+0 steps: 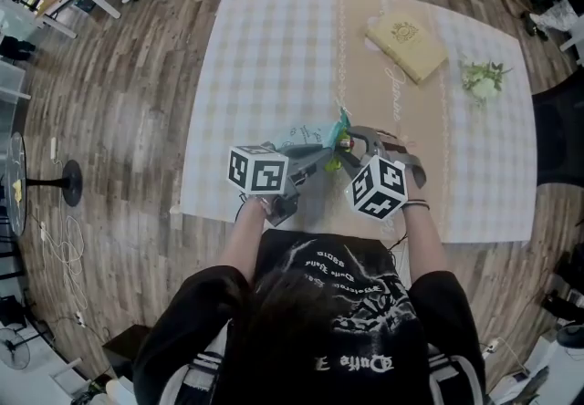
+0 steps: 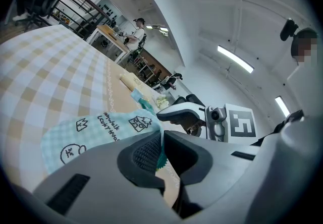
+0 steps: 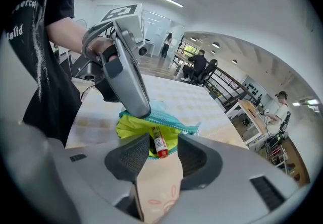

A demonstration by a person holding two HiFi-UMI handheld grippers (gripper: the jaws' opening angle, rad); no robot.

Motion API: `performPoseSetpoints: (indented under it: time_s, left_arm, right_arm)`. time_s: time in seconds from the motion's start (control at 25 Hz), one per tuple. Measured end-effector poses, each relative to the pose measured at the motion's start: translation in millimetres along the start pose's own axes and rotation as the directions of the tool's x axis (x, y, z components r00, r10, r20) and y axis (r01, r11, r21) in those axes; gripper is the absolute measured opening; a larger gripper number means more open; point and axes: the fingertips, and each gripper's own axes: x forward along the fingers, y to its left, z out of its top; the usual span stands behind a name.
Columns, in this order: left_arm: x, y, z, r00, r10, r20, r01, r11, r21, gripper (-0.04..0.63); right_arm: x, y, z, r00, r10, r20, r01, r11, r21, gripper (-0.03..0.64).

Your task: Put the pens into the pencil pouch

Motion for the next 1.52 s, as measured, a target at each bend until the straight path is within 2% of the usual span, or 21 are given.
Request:
performPoseSetpoints:
  time_s: [0.2,0.44,0.56,0.76,0.96,1.2,1.4,1.52]
  left_arm:
    - [-1,-3,-12,1.000,0.008,0.004,-0.008,1.000,0.002,0.035]
    - [4,-3,-10,1.000,0.019,0.002,-0.019,1.000,0.010,0.035]
    - [10,2,-3,1.000,0.021,0.002,-0.021,1.000,0.000,0.035]
    - [11,-4,-19,1.000,0.027,-0.002,-0.027,1.000,-0.008,0.035]
    - [29,7,-7,0.999,0.051,0.014,-0.050,0.997,-0.060,0.035]
    - [46,6,-35,0.997,0.081,-0.020,-0.082,0.995,-0.062,0.035]
    - [60,13,-45,0.992,0.120,-0.029,-0.121,0.990,-0.066,0.035]
    - [66,16,-51,0.988,0.150,-0.032,-0.151,0.987,-0.059,0.035]
  right_arm:
    - [-20,4,-9,0.998,-0.049,0.029,0.046,0.995,0.090,0.194]
    - [-41,-12,-21,0.991,-0.116,0.061,0.100,0.969,0.224,0.207]
    - [-48,-26,-31,0.986,-0.154,0.067,0.128,0.947,0.295,0.210]
    - [-74,-15,-53,0.974,-0.219,0.061,0.182,0.913,0.366,0.210]
    - [-89,-34,-78,0.959,-0.280,0.045,0.227,0.853,0.470,0.209]
    - [-110,-19,-109,0.943,-0.333,0.001,0.282,0.800,0.529,0.207]
    - [-118,-14,-133,0.938,-0.343,-0.038,0.304,0.769,0.562,0.207]
    - [-121,-11,-147,0.935,-0.347,-0.068,0.324,0.764,0.558,0.207]
